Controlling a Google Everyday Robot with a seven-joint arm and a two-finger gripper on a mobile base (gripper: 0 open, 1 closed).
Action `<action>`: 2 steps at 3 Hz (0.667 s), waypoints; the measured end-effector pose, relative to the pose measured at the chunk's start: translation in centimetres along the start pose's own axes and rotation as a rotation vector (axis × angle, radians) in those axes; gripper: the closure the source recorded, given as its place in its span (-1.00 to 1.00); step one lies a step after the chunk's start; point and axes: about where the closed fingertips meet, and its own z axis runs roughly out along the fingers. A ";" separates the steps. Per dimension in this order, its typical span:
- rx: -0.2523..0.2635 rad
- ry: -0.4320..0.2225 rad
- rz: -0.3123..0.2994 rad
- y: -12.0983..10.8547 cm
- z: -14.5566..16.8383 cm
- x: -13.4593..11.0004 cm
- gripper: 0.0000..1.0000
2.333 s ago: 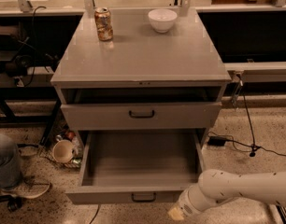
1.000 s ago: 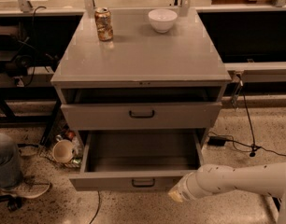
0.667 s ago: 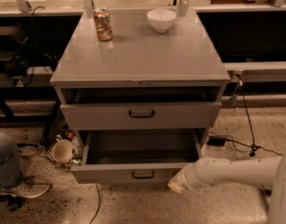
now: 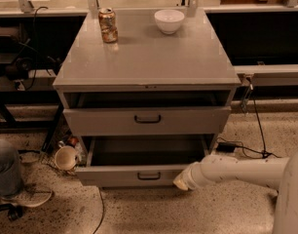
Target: Close middle drawer
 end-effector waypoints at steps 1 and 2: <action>0.018 -0.032 -0.040 -1.9 0.3 -2.1 1.00; 0.034 -0.070 -0.083 -4.2 0.8 -4.9 1.00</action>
Offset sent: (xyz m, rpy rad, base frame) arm 0.1628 0.0372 0.0472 0.0502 -0.2514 0.1319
